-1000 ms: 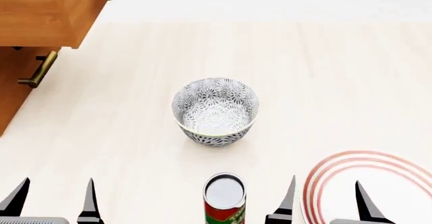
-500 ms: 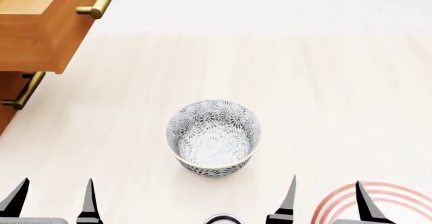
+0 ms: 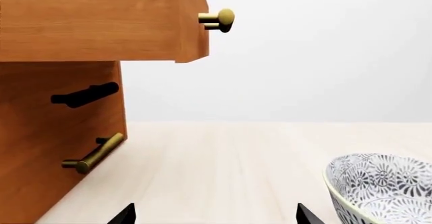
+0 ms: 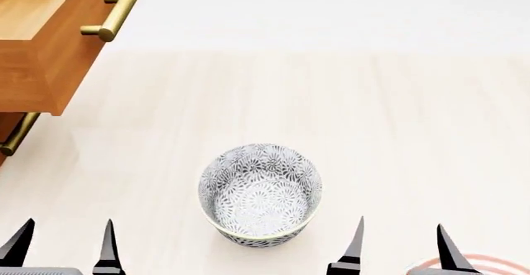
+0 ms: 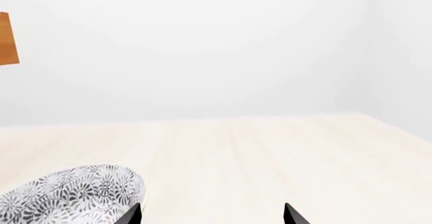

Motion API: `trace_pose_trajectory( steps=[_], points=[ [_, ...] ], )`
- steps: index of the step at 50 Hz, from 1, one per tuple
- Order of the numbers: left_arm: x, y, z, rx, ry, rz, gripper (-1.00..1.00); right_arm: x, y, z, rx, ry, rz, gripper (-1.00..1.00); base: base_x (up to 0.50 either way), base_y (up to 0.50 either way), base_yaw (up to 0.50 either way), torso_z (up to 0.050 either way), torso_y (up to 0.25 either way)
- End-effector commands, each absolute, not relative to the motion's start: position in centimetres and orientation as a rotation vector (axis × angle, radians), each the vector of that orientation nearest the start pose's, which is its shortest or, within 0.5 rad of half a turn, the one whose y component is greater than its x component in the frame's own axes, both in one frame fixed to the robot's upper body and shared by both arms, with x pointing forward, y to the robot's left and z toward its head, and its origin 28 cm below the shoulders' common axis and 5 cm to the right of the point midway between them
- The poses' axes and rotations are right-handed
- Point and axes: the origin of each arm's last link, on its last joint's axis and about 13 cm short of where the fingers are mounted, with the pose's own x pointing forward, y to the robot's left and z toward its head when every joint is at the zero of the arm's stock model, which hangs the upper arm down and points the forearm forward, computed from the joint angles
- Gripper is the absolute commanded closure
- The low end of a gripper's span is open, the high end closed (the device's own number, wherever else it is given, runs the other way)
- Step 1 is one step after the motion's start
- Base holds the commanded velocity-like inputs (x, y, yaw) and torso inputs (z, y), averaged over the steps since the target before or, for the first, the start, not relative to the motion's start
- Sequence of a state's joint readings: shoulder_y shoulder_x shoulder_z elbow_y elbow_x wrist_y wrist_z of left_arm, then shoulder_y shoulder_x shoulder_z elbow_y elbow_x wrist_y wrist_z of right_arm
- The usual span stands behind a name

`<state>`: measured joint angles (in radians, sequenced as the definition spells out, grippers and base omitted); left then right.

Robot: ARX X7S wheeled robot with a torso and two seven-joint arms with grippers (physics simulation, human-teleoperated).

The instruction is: Put the bowl on the plate.

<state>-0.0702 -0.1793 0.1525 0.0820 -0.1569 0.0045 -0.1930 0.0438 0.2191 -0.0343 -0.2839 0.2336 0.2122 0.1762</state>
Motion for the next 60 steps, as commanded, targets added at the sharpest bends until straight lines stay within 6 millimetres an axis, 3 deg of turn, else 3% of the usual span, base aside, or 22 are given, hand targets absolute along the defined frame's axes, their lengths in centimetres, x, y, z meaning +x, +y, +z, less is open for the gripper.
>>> trace_pose_trajectory(
  steps=[1,5,6,7,8,29,48,60],
  points=[
    [22.6,21.5,4.6,0.009,-0.134,0.031,-1.0,22.1,-13.0,8.2,0.042,-0.063,-0.047,-1.0,0.0,0.0,0.0,0.0,0.0],
    [22.6,21.6,4.5,0.01,-0.135,0.033,-1.0,22.4,-13.0,9.4,0.047,-0.055,-0.015,-1.0,0.0,0.0,0.0,0.0,0.0],
    [22.5,21.8,4.8,0.009,-0.142,0.044,-1.0,23.9,-12.2,12.9,0.049,-0.077,0.154,-1.0,0.0,0.0,0.0,0.0,0.0],
    [22.5,21.8,4.9,0.01,-0.143,0.046,-1.0,25.7,-12.2,15.7,0.007,-0.085,0.157,-1.0,0.0,0.0,0.0,0.0,0.0],
    [22.4,21.9,4.9,0.01,-0.143,0.046,-1.0,25.8,-12.3,15.3,-0.02,0.014,0.159,-1.0,0.0,0.0,0.0,0.0,0.0],
    [22.4,21.9,5.0,0.011,-0.147,0.053,-1.0,26.6,-11.3,16.9,-0.072,0.067,0.29,-1.0,0.0,0.0,0.0,0.0,0.0],
    [22.4,22.0,5.1,0.015,-0.148,0.057,-1.0,28.1,-11.7,21.7,-0.094,0.109,0.484,-1.0,0.0,0.0,0.0,0.0,0.0],
    [22.3,22.0,5.4,0.021,-0.16,0.056,-1.0,29.5,-12.4,24.0,-0.168,0.141,0.472,-1.0,0.0,0.0,0.0,0.0,0.0]
  ],
)
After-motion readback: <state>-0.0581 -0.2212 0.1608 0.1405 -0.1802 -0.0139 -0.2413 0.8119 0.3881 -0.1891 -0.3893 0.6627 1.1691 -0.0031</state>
